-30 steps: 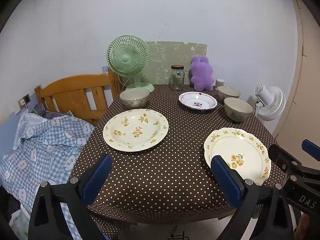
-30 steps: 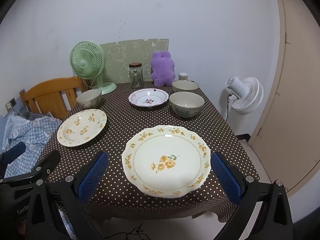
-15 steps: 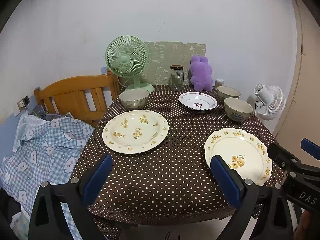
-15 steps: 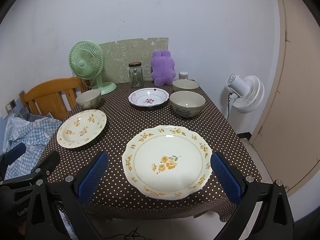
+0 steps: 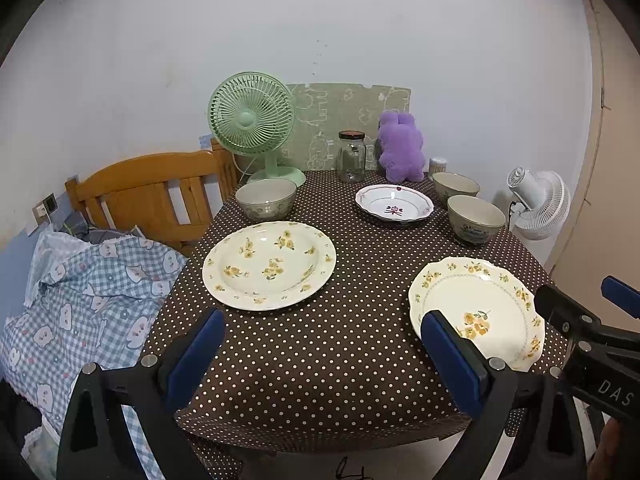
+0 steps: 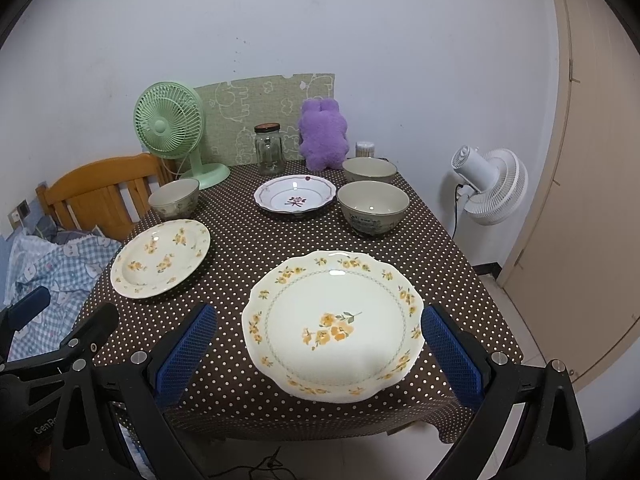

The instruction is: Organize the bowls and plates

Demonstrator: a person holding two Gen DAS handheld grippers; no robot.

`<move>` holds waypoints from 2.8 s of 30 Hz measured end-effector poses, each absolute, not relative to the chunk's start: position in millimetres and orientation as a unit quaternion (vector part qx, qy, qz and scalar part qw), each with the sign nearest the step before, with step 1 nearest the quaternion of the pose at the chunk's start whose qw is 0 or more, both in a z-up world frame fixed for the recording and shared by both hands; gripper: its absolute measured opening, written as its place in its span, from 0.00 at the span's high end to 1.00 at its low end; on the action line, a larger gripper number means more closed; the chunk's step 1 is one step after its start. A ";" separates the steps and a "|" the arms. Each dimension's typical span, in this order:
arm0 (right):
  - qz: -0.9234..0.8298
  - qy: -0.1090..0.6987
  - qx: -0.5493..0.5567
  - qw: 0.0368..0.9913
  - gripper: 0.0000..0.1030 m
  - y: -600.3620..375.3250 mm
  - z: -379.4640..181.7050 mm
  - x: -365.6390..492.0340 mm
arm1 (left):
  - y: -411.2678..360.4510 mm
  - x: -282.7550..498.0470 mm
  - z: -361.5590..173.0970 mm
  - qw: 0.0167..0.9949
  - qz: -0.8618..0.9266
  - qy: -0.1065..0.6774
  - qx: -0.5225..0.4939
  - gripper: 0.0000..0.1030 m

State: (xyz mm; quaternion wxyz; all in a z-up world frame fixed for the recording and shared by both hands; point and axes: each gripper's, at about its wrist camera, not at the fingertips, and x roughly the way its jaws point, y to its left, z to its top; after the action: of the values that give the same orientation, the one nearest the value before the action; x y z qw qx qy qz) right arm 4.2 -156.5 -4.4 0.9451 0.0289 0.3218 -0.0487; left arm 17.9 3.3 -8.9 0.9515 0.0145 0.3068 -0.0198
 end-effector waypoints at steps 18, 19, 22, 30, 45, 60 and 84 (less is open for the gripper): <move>-0.058 0.326 0.021 0.943 0.00 -142.9 -2.6 14.8 | 17.1 35.4 -4.0 0.952 -0.035 0.304 0.007 0.04; -0.060 0.325 0.021 0.944 0.00 -142.2 -1.6 15.0 | 17.7 36.2 -3.1 0.952 -0.037 0.304 0.008 0.04; -0.066 0.324 0.027 0.943 0.00 -140.2 3.0 18.3 | 19.0 39.6 -0.7 0.952 -0.044 0.304 0.013 0.04; -0.088 0.345 0.047 0.933 0.04 -141.5 4.7 23.6 | 13.0 54.4 0.8 0.942 -0.076 0.326 0.018 0.10; -0.077 0.378 0.050 0.921 0.08 -204.7 -14.4 70.6 | -49.6 97.9 -16.3 0.929 -0.068 0.362 0.014 0.12; -0.039 0.444 0.049 0.894 0.12 -269.9 -80.4 133.9 | -99.5 137.7 -74.5 0.904 -0.011 0.427 -0.013 0.19; 0.001 0.526 0.074 0.847 0.55 -292.5 -143.9 171.6 | -119.3 167.4 -121.9 0.872 0.000 0.489 -0.028 0.54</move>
State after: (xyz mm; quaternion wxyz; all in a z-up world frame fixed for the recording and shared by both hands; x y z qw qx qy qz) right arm 171.6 -292.5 -143.9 0.8473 0.0743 0.5260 0.0010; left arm 167.4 -119.3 -121.9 0.8718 -0.0283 0.4891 -0.0005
